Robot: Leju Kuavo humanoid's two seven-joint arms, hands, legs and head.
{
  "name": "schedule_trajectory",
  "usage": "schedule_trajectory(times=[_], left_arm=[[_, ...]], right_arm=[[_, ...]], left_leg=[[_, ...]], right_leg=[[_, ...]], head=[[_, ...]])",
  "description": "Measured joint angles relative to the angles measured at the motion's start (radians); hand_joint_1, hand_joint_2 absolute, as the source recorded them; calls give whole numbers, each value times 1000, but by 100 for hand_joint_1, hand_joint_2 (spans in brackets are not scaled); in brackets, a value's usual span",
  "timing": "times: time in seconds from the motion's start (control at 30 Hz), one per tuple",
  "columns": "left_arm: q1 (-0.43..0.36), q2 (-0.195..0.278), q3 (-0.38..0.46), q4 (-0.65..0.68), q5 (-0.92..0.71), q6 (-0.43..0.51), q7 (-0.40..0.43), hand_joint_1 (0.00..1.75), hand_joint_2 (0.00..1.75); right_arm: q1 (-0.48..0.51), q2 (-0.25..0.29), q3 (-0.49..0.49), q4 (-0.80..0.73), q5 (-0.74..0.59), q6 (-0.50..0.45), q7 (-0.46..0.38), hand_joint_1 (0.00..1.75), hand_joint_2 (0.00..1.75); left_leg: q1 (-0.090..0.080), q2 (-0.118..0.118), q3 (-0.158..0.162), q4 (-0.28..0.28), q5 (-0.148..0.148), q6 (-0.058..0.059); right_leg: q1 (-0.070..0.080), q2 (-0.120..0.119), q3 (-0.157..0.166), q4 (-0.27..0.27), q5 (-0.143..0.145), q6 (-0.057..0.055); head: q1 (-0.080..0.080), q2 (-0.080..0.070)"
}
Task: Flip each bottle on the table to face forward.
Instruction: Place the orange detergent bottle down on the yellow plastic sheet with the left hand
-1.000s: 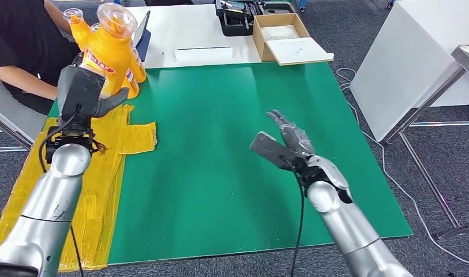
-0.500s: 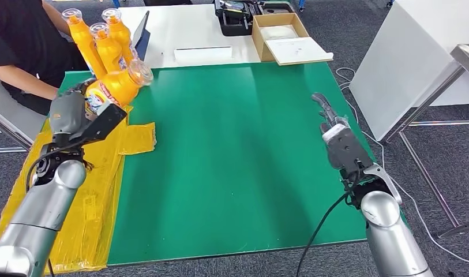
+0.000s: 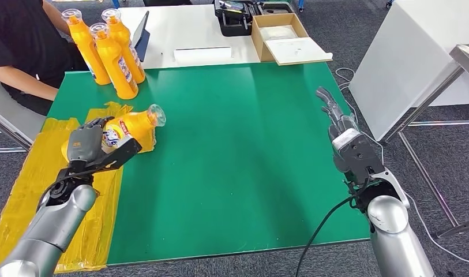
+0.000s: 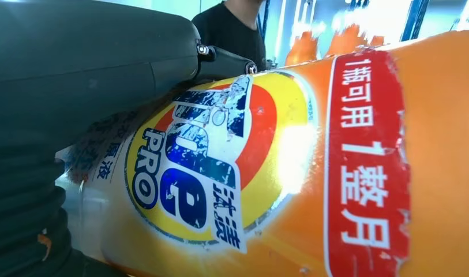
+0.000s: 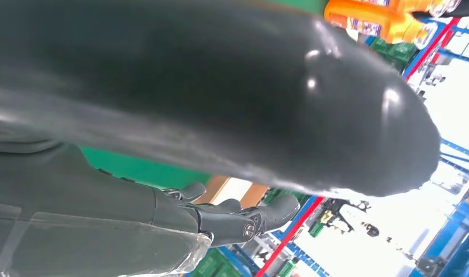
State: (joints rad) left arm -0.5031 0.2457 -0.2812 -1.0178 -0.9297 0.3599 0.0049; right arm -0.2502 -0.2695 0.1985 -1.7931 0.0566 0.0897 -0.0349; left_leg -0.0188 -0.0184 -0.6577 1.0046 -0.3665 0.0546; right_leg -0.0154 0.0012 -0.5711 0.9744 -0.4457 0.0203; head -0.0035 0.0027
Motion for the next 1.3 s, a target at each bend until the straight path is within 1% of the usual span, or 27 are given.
schedule_trajectory(times=[0.17, 0.4, 0.5, 0.53, 0.63, 0.77, 0.9, 1.0, 1.1, 1.17, 1.2, 1.3], left_arm=[[48, 23, 0, 73, -46, 48, 2, 175, 175], [67, 48, 16, 146, -100, 56, 15, 175, 175], [68, 51, 19, 159, -104, 56, 18, 46, 175], [68, 51, 19, 163, -109, 52, 21, 2, 131], [63, 52, 25, 173, -144, 22, 42, 0, 0], [57, 53, 47, 182, -144, -5, 37, 0, 0], [68, 49, 75, 167, -90, -20, -4, 0, 0], [83, 39, 90, 122, -30, -36, -36, 0, 0], [103, 30, 97, 52, 72, -61, -61, 0, 0], [119, 21, 108, -5, 211, -103, -76, 0, 0], [127, 16, 117, -38, 314, -139, -82, 0, 0], [139, 1, 147, -144, 729, -280, -82, 0, 0]], right_arm=[[12, 5, 7, -26, 18, 30, -4, 0, 0], [21, 10, 19, -42, 22, 57, -6, 0, 0], [24, 12, 21, -45, 22, 59, -6, 0, 0], [25, 12, 21, -45, 21, 61, -8, 0, 0], [26, 13, 23, -45, 21, 72, -16, 0, 0], [28, 13, 28, -45, 23, 77, -28, 0, 0], [33, 13, 29, -45, 30, 77, -31, 0, 0], [35, 13, 30, -45, 33, 72, -36, 0, 0], [38, 13, 29, -44, 39, 59, -49, 0, 0], [38, 13, 28, -43, 39, 48, -60, 0, 0], [38, 13, 26, -41, 35, 43, -70, 0, 0], [23, 14, 21, -22, 7, 29, -127, 0, 0]], left_leg=[[0, 0, -1, 0, 0, 0], [1, -1, -1, 0, 0, 0], [1, -1, -1, 0, 0, 0], [1, -2, -1, 0, 0, 0], [0, -2, 0, 0, 0, 0], [0, -2, 1, 0, 0, 0], [1, -2, 1, 0, 0, 0], [1, -2, 1, 0, 0, 0], [1, -2, 1, 0, 0, 0], [1, -2, 1, 0, 0, 0], [1, -2, 0, 0, 0, 0], [1, -2, -1, 0, 0, 0]], right_leg=[[0, 0, -1, 0, 0, 0], [0, 0, -1, 0, 0, -1], [0, 0, -1, 0, 0, 0], [0, 0, -1, 0, 0, 0], [0, 0, 0, 0, 0, 0], [0, 0, 0, 0, 0, 0], [0, 0, 0, 0, 0, 0], [0, 0, 0, 0, 0, 0], [0, 0, 0, 0, 0, 0], [0, 0, 0, 0, 0, 0], [0, 0, 0, 0, 0, 0], [0, 0, -1, 0, 0, 0]], head=[[0, 0], [0, 0], [0, 0], [0, 0], [0, 0], [0, 0], [0, 0], [0, 0], [0, 0], [0, 0], [0, 0], [0, 0]])
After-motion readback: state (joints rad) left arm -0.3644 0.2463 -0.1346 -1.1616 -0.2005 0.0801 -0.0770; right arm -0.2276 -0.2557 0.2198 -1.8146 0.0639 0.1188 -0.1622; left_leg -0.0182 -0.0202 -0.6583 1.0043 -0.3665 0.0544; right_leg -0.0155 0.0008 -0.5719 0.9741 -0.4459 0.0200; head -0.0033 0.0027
